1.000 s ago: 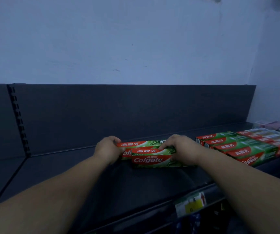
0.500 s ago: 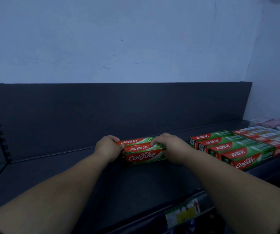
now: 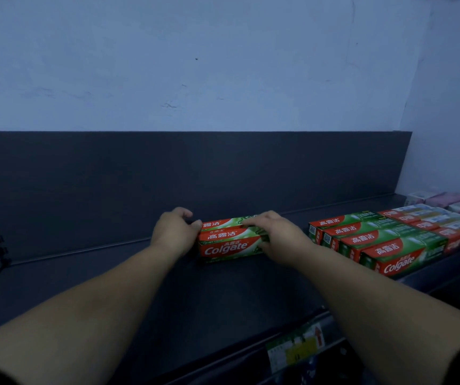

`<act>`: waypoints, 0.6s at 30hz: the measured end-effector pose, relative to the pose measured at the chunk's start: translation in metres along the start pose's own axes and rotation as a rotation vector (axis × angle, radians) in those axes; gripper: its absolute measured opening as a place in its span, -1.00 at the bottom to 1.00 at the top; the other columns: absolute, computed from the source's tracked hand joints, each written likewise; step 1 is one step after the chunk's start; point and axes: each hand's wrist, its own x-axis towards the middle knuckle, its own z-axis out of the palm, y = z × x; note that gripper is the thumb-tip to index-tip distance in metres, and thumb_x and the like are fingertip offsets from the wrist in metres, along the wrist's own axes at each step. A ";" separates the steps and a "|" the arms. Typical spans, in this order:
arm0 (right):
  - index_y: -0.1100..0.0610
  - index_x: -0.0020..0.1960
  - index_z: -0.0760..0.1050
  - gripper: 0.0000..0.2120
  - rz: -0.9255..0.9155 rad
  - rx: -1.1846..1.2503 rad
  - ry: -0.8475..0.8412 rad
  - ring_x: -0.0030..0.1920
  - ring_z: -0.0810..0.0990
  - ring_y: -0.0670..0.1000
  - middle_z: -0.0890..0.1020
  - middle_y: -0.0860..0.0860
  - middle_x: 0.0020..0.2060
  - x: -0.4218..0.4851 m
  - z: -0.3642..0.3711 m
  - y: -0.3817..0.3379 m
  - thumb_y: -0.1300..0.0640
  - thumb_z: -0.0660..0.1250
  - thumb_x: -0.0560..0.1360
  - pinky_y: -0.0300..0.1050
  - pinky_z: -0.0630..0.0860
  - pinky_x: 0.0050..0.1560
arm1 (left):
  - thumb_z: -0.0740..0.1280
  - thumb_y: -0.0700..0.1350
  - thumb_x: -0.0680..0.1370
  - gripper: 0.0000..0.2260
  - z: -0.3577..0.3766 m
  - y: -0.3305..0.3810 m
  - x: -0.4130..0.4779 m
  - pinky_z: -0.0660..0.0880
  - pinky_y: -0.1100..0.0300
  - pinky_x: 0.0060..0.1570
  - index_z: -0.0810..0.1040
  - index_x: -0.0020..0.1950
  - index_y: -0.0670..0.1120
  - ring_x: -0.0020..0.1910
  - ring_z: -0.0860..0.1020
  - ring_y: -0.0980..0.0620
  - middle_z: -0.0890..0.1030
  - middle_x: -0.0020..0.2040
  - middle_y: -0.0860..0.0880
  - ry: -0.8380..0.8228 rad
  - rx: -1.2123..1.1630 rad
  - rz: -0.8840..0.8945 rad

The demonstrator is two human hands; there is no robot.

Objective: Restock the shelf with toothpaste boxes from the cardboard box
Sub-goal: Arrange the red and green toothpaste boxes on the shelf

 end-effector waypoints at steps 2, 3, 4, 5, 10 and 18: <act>-0.24 0.43 0.27 -0.42 -0.015 0.015 0.048 0.33 0.37 0.01 0.35 -0.10 0.34 -0.011 -0.005 -0.001 0.12 0.36 0.51 0.15 0.31 0.39 | 0.34 0.08 0.54 -0.55 -0.001 0.011 -0.012 0.42 0.11 0.10 0.38 0.39 0.02 0.29 0.42 -0.03 0.37 0.38 -0.04 0.011 0.060 0.108; -0.24 0.44 0.27 -0.42 -0.017 0.012 0.071 0.32 0.38 0.00 0.36 -0.10 0.33 -0.017 -0.009 -0.003 0.08 0.38 0.50 0.16 0.32 0.39 | 0.35 0.11 0.53 -0.51 0.000 0.017 -0.018 0.42 0.08 0.15 0.35 0.41 0.04 0.31 0.39 -0.03 0.35 0.40 -0.02 0.013 0.084 0.167; -0.23 0.44 0.27 -0.41 -0.017 -0.001 0.100 0.32 0.39 0.00 0.36 -0.10 0.33 -0.023 -0.014 -0.004 0.03 0.40 0.48 0.16 0.32 0.38 | 0.35 0.12 0.52 -0.49 0.000 0.022 -0.024 0.40 0.06 0.20 0.33 0.43 0.06 0.34 0.36 -0.02 0.33 0.41 -0.01 0.014 0.098 0.225; -0.23 0.44 0.27 -0.40 -0.014 -0.018 0.132 0.32 0.39 0.01 0.36 -0.09 0.34 -0.029 -0.019 -0.006 -0.01 0.41 0.47 0.15 0.33 0.37 | 0.35 0.13 0.51 -0.48 0.000 0.027 -0.031 0.38 0.06 0.23 0.32 0.43 0.07 0.35 0.34 -0.01 0.33 0.41 0.01 0.012 0.100 0.284; -0.20 0.43 0.32 -0.39 0.049 -0.043 0.317 0.31 0.43 0.02 0.40 -0.08 0.31 -0.066 -0.039 -0.010 -0.12 0.43 0.43 0.05 0.38 0.33 | 0.36 0.13 0.50 -0.47 0.003 0.047 -0.055 0.29 0.10 0.33 0.33 0.43 0.06 0.39 0.29 0.00 0.32 0.42 0.03 -0.052 0.054 0.494; -0.16 0.41 0.37 -0.40 0.324 -0.028 0.465 0.31 0.42 0.02 0.39 -0.04 0.32 -0.168 -0.042 0.018 -0.08 0.47 0.41 -0.05 0.41 0.31 | 0.37 0.12 0.50 -0.47 0.035 0.077 -0.110 0.24 0.15 0.33 0.34 0.42 0.02 0.37 0.31 -0.02 0.35 0.38 -0.01 -0.233 -0.023 0.703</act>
